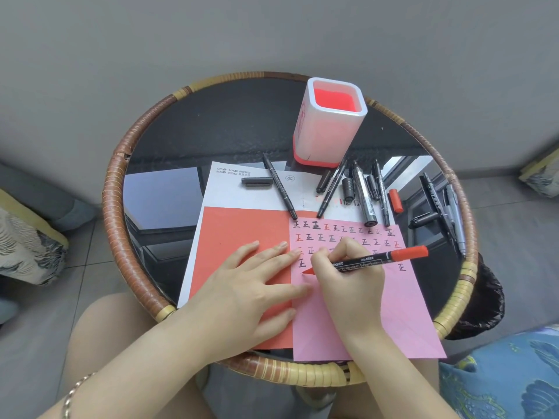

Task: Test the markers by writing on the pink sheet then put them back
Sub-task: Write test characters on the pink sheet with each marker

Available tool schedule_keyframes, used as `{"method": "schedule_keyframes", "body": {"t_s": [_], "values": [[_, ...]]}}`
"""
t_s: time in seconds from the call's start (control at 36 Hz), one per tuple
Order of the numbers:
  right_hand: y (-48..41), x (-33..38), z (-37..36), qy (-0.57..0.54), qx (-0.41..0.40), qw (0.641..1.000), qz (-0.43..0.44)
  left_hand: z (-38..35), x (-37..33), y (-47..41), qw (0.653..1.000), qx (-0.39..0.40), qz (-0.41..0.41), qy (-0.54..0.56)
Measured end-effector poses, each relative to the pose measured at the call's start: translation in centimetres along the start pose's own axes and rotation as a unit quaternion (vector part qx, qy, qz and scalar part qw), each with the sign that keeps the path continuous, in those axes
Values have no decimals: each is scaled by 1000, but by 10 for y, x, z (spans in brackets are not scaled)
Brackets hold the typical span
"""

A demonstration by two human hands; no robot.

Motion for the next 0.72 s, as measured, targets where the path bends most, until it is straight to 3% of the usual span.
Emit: {"method": "schedule_keyframes", "body": {"t_s": [0.72], "values": [[0,1,1,-13,2,1000,-10,0,-1,0,1000,2,-7,-4]]}}
Point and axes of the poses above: each hand's wrist, its own y-axis away from the middle knuckle, its own z-axis out of the back of the hand, x = y × z, the point moved 6 cm from there along -y, towards the middle knuckle, and after that the axes turned 11 degrees about y, right-handed, at the moved point
